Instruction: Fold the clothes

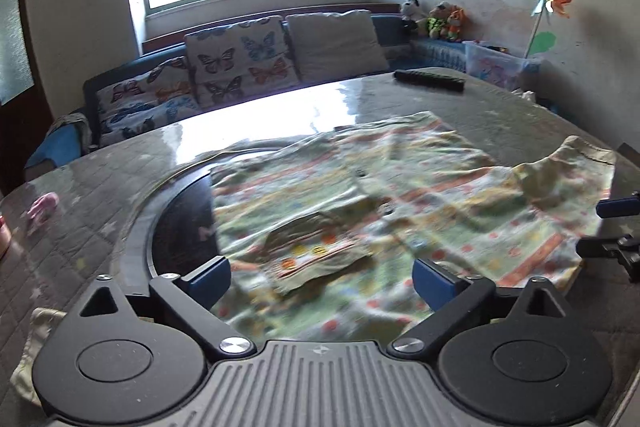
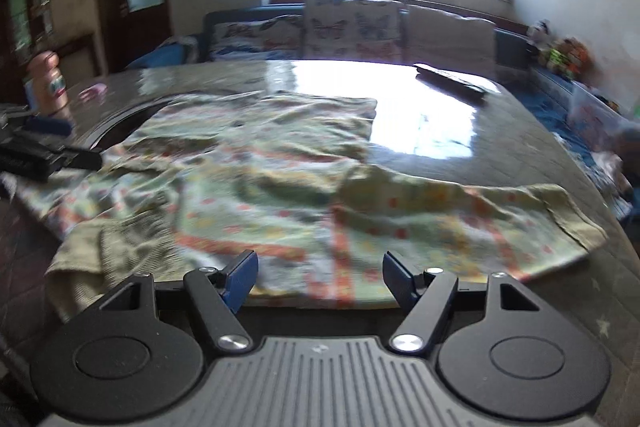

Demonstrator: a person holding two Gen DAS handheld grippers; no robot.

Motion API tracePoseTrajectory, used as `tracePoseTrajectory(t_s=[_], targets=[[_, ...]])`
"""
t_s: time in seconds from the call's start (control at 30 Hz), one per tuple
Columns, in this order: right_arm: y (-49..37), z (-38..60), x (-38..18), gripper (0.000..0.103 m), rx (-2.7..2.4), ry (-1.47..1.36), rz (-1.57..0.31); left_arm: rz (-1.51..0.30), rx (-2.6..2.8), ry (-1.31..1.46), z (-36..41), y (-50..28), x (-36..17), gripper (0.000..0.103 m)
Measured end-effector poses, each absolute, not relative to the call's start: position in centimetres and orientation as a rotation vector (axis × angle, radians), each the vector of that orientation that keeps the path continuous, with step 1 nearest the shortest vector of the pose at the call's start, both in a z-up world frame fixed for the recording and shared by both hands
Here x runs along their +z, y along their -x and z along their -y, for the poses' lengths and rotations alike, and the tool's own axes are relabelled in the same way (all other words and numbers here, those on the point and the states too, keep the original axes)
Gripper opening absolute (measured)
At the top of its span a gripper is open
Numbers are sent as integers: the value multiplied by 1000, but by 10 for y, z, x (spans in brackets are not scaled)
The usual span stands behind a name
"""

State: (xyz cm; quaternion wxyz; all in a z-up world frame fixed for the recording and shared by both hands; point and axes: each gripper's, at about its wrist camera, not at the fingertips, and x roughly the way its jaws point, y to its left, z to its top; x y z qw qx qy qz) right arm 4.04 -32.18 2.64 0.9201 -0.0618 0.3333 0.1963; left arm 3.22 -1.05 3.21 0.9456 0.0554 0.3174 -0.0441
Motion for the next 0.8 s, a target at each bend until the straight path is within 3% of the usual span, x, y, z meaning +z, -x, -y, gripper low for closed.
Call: tracePoseTrajectory(t_s=[0.6,0.8], targets=[[-124,460,4,69,-125,-106,-683,-688,-185,-98,53,-49,24,103],[-136,472,-1,58,-152,-148,-686,-699,-188,-104,57,-52,22,103]])
